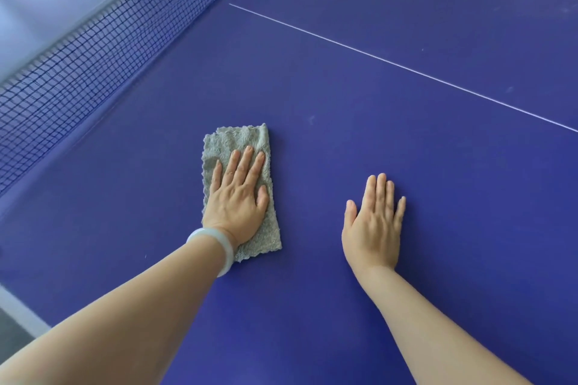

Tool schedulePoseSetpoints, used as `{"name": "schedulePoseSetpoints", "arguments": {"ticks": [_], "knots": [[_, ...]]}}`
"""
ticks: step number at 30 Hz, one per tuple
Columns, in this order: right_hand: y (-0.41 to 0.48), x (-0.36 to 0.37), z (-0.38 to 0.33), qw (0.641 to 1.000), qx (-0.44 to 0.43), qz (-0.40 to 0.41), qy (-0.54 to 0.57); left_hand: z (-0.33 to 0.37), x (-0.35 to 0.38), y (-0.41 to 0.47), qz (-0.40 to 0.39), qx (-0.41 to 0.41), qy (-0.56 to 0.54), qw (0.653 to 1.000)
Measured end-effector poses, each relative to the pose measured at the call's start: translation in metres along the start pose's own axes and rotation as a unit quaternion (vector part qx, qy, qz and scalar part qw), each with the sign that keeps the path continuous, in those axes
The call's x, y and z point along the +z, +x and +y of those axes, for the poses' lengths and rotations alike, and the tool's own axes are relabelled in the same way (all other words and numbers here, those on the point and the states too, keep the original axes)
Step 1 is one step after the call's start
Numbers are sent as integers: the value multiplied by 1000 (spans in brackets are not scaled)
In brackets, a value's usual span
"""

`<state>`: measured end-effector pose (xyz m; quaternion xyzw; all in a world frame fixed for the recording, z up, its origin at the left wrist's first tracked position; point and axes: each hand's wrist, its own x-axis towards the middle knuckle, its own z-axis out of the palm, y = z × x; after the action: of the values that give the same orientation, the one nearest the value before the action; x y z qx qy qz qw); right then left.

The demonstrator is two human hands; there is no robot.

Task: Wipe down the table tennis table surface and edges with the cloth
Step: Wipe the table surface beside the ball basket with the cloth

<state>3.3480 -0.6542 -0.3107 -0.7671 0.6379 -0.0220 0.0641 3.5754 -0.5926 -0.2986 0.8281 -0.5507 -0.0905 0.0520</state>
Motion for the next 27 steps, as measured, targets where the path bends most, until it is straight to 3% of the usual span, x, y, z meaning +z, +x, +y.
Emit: {"name": "schedulePoseSetpoints", "arguments": {"ticks": [4,8,10,12,13,15,17,24,27], "knots": [[4,-1,-4,1000,8,-12,-12,32,8,-19,3,-54,-16,998],[2,-3,-1,1000,-7,-14,-7,77,25,-96,-9,122,-28,992],[0,-4,0,1000,-22,-12,-13,56,25,-125,-32,217,-25,975],[-1,-4,-1,999,-30,-13,-24,12,19,-124,-30,254,0,967],[-2,-4,-1,999,-32,-18,-31,-8,14,-120,-22,224,11,974],[-2,-4,-3,998,-36,-24,-44,-33,3,-109,-6,61,9,998],[-1,-5,-4,997,-30,-38,-57,-32,1,-102,4,-61,2,998],[-71,-6,-34,993,-111,-39,15,-32,9,-102,9,-65,7,998],[-106,6,-56,996,-70,-40,34,-28,11,-102,6,-59,-2,998]]}}
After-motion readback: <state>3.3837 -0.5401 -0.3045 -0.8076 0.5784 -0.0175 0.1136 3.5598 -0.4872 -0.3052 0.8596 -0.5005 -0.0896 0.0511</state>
